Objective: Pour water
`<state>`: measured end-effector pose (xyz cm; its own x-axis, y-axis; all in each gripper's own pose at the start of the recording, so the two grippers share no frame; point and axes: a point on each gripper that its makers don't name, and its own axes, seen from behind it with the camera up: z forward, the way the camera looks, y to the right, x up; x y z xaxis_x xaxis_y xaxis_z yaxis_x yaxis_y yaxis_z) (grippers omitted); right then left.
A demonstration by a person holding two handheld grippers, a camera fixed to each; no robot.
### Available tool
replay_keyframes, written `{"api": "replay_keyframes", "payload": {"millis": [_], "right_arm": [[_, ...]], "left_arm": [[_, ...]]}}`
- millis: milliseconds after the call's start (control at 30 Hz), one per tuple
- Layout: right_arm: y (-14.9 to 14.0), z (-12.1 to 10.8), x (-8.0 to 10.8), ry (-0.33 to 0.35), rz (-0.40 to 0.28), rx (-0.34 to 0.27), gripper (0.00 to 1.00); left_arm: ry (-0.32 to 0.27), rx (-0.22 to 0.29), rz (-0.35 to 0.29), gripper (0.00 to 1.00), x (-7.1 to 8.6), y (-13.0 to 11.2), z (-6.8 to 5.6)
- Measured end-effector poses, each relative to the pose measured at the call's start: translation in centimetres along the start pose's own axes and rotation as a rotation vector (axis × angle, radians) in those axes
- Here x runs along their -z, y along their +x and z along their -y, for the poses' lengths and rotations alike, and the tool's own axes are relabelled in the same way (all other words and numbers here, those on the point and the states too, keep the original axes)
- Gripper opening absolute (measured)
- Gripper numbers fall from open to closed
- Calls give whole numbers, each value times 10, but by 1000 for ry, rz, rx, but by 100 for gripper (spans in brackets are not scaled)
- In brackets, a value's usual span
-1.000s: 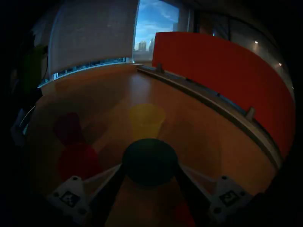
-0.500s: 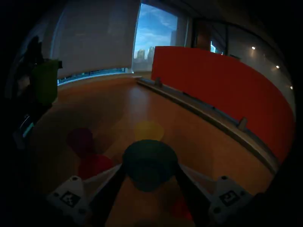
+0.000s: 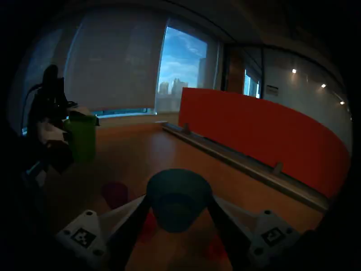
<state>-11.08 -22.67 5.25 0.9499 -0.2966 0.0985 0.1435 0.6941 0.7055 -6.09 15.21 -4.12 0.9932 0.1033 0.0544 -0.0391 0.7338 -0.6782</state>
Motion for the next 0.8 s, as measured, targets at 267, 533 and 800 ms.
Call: {"api": "replay_keyframes", "payload": {"millis": [267,533,800], "right_arm": [[29,4,20,-16,-110,-27,91],[52,12,38,-15,-199,-49,91],[65,15,49,-21,-250,-47,91]], "left_arm": [[0,8,-1,89,-2,0,-2],[-8,7,-4,89,-4,5,-8],[-16,3,-5,89,-5,8,-14]]}}
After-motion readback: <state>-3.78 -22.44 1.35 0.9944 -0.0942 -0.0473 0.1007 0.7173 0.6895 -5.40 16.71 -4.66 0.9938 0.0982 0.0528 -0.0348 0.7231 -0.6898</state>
